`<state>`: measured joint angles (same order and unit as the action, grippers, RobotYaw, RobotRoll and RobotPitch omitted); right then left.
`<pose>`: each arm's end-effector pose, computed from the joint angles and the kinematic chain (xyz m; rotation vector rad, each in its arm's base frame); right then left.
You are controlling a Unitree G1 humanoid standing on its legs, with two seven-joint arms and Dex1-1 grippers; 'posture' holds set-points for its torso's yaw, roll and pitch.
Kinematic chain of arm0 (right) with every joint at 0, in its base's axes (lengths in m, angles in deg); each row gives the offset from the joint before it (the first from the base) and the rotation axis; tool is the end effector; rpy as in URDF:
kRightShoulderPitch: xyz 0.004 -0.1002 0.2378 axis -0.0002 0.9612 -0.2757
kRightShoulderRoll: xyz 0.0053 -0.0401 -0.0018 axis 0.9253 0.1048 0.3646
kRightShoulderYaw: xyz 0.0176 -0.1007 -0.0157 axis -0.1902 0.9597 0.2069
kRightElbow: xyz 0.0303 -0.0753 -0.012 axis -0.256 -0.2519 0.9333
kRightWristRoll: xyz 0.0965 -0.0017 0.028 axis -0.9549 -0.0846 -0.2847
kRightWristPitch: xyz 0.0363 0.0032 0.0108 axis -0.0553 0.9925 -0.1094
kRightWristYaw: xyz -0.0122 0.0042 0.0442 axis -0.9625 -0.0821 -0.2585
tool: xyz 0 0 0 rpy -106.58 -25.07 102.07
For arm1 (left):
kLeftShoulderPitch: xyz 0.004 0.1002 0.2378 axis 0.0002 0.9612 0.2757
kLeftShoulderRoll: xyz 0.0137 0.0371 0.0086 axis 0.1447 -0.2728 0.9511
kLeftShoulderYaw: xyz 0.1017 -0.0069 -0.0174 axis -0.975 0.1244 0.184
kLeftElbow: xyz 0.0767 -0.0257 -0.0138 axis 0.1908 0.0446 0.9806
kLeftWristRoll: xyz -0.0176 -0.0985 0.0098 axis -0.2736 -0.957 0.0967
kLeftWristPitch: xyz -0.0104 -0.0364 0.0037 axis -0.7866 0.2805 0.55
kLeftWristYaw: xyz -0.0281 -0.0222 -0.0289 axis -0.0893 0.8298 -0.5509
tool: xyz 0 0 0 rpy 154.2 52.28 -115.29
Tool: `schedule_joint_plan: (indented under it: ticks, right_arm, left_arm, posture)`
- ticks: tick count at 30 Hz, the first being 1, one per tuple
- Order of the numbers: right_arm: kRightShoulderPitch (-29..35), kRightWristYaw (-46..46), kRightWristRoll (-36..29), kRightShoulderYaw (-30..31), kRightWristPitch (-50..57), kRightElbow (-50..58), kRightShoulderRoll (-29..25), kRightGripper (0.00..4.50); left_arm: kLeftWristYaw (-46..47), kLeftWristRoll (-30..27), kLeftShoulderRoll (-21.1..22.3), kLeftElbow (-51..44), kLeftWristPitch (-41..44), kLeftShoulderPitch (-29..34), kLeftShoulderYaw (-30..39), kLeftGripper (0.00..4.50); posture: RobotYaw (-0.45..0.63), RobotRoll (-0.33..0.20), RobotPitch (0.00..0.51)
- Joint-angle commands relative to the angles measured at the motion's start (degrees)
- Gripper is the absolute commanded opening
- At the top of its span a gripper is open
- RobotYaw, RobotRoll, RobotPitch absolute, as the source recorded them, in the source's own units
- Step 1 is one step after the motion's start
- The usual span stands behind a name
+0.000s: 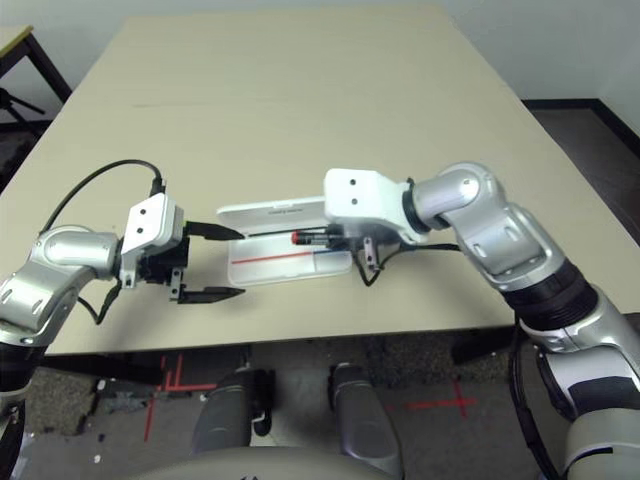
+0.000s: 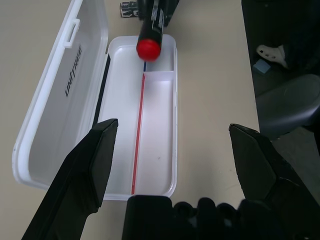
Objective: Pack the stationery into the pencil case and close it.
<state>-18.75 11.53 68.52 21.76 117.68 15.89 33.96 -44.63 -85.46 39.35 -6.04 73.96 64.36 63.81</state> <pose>0.2721 -0.1518 0.2128 -0.9491 0.2704 1.3621 0.2387 0.2191 0.1709 0.5405 0.1696 -1.3404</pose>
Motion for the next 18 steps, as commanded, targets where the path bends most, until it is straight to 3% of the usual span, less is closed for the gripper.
schedule_joint_plan:
  ticks: [1, 18]
  right_arm:
    - [-1.38, -1.04, 3.06, 1.89, -2.65, -2.26, 1.56, 0.51]
    - [-2.37, -3.59, 10.80, 5.81, -9.38, -10.92, 10.75, 0.51]
  left_arm:
    - [0.87, 0.89, -0.21, -1.32, -0.50, 0.90, -0.62, 4.50]
    - [1.82, 2.03, -0.20, -1.29, -1.07, 1.39, -0.80, 4.50]
  posture:
    - [-0.02, 0.000, 0.109]
    - [0.00, 0.000, 0.093]
